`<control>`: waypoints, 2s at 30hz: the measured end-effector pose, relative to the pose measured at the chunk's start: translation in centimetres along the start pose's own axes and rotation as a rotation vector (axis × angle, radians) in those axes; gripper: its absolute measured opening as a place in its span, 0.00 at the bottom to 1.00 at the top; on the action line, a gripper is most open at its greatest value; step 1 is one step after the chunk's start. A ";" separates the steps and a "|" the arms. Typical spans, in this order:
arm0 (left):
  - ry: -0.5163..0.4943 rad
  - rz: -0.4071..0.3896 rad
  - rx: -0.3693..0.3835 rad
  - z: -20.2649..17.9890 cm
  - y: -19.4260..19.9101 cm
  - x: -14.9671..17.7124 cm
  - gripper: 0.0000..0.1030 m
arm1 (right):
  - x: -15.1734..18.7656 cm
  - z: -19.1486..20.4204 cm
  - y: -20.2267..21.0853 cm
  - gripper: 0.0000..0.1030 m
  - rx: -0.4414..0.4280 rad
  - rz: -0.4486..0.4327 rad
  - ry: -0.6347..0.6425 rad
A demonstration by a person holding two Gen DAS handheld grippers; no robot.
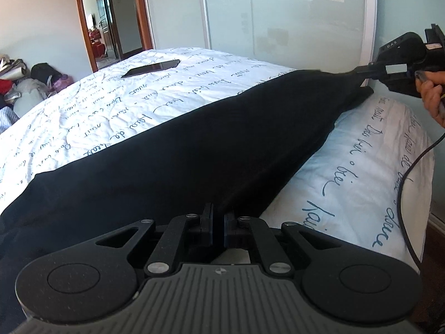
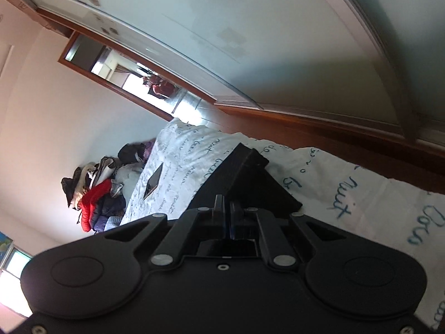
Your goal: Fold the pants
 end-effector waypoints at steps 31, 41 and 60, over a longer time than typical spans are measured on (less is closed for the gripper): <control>0.400 0.038 -0.194 6.2 0.7 0.4 0.72 | 8.6 8.2 -0.9 0.45 0.046 0.129 0.727; 0.403 0.083 -0.269 8.2 0.8 0.4 0.73 | 12.4 13.2 -3.1 0.52 0.008 0.197 1.003; 0.371 0.106 -0.397 13.3 -4.3 -3.1 0.88 | 18.3 21.3 -13.0 0.42 -0.146 0.363 1.238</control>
Point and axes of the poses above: each gripper's, at about its wrist camera, not at the fingertips, and y roughly against the way its jaws point, z to its left, x to its underside, the point moved 4 cm from there along -y, roughly the way its jaws point, and after that the axes turned 1 degree about -y, right-handed, at the moved point
